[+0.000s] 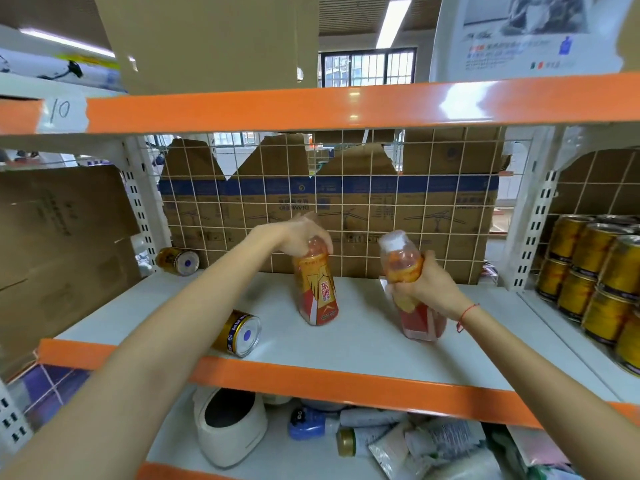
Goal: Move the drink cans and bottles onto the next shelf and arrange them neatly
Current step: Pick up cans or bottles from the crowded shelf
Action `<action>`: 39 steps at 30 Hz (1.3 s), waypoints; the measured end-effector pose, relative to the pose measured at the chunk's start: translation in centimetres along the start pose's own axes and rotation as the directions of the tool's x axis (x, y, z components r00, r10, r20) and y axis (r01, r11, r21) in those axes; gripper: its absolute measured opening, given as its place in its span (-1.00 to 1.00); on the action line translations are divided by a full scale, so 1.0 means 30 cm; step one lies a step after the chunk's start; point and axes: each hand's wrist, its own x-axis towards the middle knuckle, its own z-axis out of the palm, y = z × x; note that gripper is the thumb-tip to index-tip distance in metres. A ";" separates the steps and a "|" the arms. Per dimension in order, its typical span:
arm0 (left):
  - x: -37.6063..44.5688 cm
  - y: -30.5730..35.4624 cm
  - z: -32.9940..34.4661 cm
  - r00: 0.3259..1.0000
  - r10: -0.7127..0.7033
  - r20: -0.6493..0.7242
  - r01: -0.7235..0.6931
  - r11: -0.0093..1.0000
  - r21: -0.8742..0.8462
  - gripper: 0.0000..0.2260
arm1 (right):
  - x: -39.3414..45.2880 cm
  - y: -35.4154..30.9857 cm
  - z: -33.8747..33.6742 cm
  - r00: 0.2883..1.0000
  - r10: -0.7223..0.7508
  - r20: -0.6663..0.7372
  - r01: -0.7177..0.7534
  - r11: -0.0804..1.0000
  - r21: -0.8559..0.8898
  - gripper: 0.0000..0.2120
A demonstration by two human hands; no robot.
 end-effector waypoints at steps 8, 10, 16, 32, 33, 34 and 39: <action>0.015 0.057 0.084 0.943 -0.126 -0.309 -0.007 0.919 -0.394 -0.69 | -0.031 0.062 0.049 0.980 0.118 -0.159 -0.044 0.913 0.405 -0.25; 0.004 0.058 0.094 0.926 -0.178 -0.332 -0.030 0.844 -0.536 -0.60 | -0.037 0.080 0.030 0.989 0.123 -0.087 -0.073 0.896 0.437 -0.20; 0.024 0.079 0.159 0.819 -0.473 -0.325 0.048 0.620 -0.783 -0.09 | -0.051 0.135 -0.030 0.972 0.040 0.231 -0.134 0.903 0.409 -0.06; 0.011 -0.010 0.150 0.911 -0.350 -0.219 0.096 0.695 -0.712 -0.20 | -0.032 0.114 0.159 0.974 0.029 -0.225 0.049 0.941 0.335 -0.10; 0.009 -0.013 0.153 0.914 -0.337 -0.224 0.081 0.694 -0.715 -0.25 | -0.035 0.115 0.161 0.975 0.025 -0.223 0.049 0.947 0.318 -0.10; 0.007 -0.014 0.157 0.914 -0.334 -0.229 0.072 0.690 -0.720 -0.25 | -0.038 0.117 0.158 0.978 0.021 -0.207 0.043 0.954 0.297 -0.10; -0.004 -0.001 0.165 0.903 -0.335 -0.270 0.025 0.668 -0.744 -0.35 | -0.035 0.135 0.134 0.996 0.005 -0.089 0.009 0.987 0.158 -0.06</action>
